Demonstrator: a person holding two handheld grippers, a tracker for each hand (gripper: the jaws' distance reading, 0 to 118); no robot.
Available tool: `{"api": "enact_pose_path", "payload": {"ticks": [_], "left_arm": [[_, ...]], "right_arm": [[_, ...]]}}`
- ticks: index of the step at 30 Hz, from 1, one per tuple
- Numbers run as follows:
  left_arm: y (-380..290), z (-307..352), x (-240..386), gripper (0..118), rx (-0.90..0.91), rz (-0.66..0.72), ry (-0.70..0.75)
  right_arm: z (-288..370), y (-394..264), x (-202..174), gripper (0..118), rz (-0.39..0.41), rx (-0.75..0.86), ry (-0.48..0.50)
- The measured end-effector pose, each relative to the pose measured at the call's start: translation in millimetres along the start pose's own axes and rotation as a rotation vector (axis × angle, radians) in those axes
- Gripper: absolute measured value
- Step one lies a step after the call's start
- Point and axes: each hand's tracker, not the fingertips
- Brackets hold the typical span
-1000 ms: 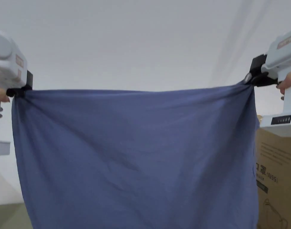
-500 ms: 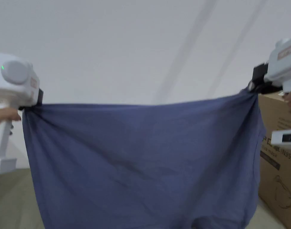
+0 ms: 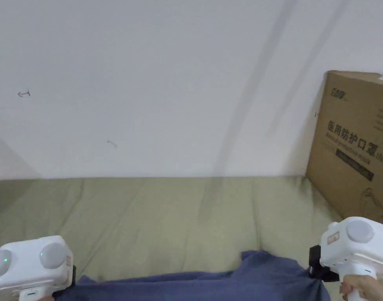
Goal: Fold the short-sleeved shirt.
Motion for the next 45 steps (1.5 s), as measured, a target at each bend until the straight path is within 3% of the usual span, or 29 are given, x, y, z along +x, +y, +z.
{"api": "enact_pose_path", "payload": {"ticks": [4, 9, 11, 13, 15, 17, 18, 20, 24, 26, 27, 28, 29, 30, 31, 33, 37, 38, 39, 40, 41, 42, 43, 45], "left_arm": [[-55, 26, -31, 3, -0.023, 0.053, -0.079], [-134, 91, -65, 3, 0.025, 0.014, -0.107], [-173, 123, -75, 3, 0.025, 0.022, -0.109], [-219, 152, -84, 3, 0.037, -0.004, -0.108], [-265, 176, -100, 3, 0.052, -0.01, -0.093], [-300, 186, -115, 3, 0.03, -0.007, -0.076], [-315, 190, -123, 3, 0.002, 0.004, -0.067], [-338, 199, -139, 3, -0.022, 0.005, -0.047], [-374, 217, -162, 3, -0.012, 0.035, -0.089], [-380, 216, -165, 19, -0.006, 0.02, -0.096], [-380, 217, -160, 37, -0.005, 0.012, -0.074], [-380, 220, -162, 56, 0.0, 0.0, -0.021], [-380, 223, -164, 66, 0.02, 0.008, -0.019], [-380, 230, -166, 73, 0.051, 0.026, -0.022], [-379, 236, -167, 80, 0.056, 0.049, -0.039], [-378, 250, -178, 87, 0.068, 0.111, -0.084], [-386, 279, -186, 84, 0.095, 0.181, -0.135], [-390, 284, -187, 75, 0.103, 0.184, -0.137], [-395, 287, -183, 52, 0.114, 0.179, -0.144], [-398, 286, -182, 12, 0.11, 0.169, -0.135], [-403, 285, -183, 0, 0.107, 0.159, -0.1], [-406, 284, -184, 0, 0.099, 0.136, -0.087], [-411, 281, -182, 0, 0.065, 0.112, -0.066], [-419, 279, -184, 0, 0.076, 0.123, -0.063]], "right_arm": [[16, -54, 36, 4, 0.077, -0.006, 0.022], [90, -144, 63, 4, 0.087, 0.027, 0.073], [119, -190, 81, 4, 0.013, 0.051, 0.11], [145, -246, 96, 4, -0.006, 0.011, 0.101], [165, -297, 111, 4, 0.039, 0.001, 0.115], [179, -341, 120, 4, 0.054, -0.03, 0.063], [185, -362, 128, 4, 0.045, -0.037, 0.08], [193, -390, 139, 4, -0.046, -0.072, 0.106], [199, -422, 145, 4, -0.019, -0.071, 0.081], [199, -419, 144, 5, -0.037, -0.05, 0.093], [201, -417, 141, 15, -0.045, -0.025, 0.106], [204, -413, 138, 52, -0.055, -0.011, 0.095], [207, -411, 137, 87, -0.049, 0.004, 0.098], [211, -410, 134, 108, -0.035, 0.03, 0.118], [216, -411, 132, 115, -0.03, 0.061, 0.148], [230, -413, 131, 115, -0.002, 0.123, 0.21], [240, -419, 128, 115, -0.005, 0.061, 0.2], [243, -426, 126, 114, -0.005, 0.077, 0.194], [245, -431, 124, 112, -0.008, 0.121, 0.15], [250, -436, 119, 97, 0.018, 0.133, 0.123], [253, -440, 115, 67, 0.024, 0.167, 0.076], [253, -445, 110, 27, 0.032, 0.189, -0.009], [253, -449, 107, 7, 0.036, 0.201, -0.071], [250, -450, 115, 7, 0.043, 0.179, -0.023]]}}
